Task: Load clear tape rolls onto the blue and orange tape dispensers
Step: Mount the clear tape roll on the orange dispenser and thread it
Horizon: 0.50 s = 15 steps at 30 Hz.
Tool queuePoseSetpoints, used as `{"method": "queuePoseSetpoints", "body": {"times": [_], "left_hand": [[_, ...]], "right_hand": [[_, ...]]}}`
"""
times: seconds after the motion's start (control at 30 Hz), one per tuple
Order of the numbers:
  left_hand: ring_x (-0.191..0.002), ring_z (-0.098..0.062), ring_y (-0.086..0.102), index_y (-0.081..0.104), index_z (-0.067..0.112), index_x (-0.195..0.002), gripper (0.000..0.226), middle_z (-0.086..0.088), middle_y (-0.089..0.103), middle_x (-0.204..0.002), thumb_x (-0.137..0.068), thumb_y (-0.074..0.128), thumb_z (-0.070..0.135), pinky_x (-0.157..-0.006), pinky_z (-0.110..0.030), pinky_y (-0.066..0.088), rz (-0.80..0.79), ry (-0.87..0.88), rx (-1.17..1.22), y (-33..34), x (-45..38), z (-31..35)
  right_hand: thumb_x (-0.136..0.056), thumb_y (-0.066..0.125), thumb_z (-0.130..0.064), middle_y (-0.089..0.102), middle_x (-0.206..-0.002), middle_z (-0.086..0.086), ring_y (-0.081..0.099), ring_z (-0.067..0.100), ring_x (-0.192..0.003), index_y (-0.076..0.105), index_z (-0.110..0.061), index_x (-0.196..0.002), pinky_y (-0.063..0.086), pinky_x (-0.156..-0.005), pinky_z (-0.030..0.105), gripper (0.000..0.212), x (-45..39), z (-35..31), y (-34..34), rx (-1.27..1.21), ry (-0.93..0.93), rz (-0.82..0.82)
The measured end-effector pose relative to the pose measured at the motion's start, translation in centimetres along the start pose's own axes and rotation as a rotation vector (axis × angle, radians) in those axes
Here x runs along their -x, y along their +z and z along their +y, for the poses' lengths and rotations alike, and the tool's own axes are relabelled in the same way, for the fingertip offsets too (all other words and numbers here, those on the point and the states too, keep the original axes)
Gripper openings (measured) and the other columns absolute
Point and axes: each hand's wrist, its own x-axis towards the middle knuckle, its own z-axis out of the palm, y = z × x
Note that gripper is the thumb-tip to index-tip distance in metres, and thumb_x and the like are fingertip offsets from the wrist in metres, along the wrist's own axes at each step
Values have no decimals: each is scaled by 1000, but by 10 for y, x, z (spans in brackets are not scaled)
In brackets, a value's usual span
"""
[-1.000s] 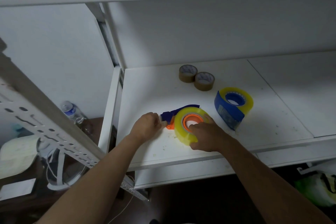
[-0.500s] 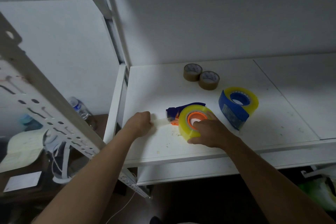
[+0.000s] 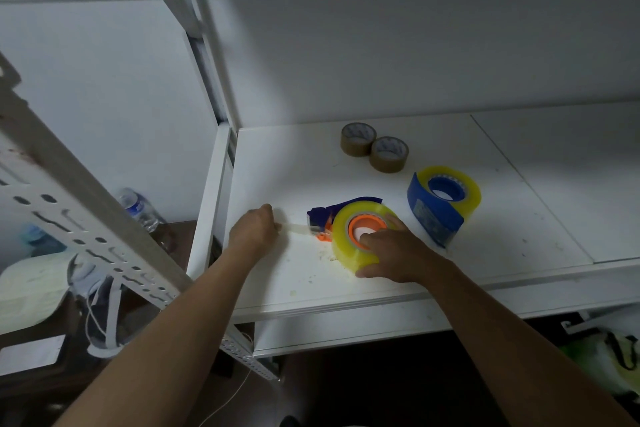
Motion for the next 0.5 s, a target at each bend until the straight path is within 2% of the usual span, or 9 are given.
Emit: {"method": "queuePoseSetpoints", "body": {"times": [0.1,0.2,0.3,0.37,0.5], "left_hand": [[-77,-26,51,48,8,-98,17,-12,61,-96,-97,47,24,-66,-34,44,-3,-13,6,1,-1,1],[-76,-26,52,46,7,-99,14,-13,61,-94,-97,45,21,-64,-33,43,12,-4,33,2,-2,4],[-76,-27,53,45,7,-108,17,-12,62,-96,-96,46,19,-65,-34,43,20,10,101,3,-3,2],[-83,-25,55,49,11,-117,23,-8,63,-104,-94,47,16,-67,-32,42,15,23,119,5,-6,-1],[-86,-22,55,63,17,-98,21,-5,64,-101,-89,46,9,-67,-29,41,11,42,85,8,-10,-2]], "right_hand": [[-80,53,-71,54,-135,-3,37,24,-133,49,-25,-130,17,-117,40,68,-4,-3,-1,22,2,22],[-78,52,-74,56,-133,-4,37,23,-132,52,-25,-128,21,-114,39,71,-3,-5,-3,23,16,40],[-82,58,-62,55,-134,-3,47,22,-124,47,-25,-131,34,-109,38,62,1,-4,-1,5,9,19],[-85,58,-53,54,-134,-2,47,23,-124,47,-24,-129,33,-109,38,54,2,-3,-1,-5,2,19],[-88,53,-59,53,-137,-1,42,24,-130,46,-23,-134,24,-113,38,59,2,-3,-5,38,-1,-2]]}}
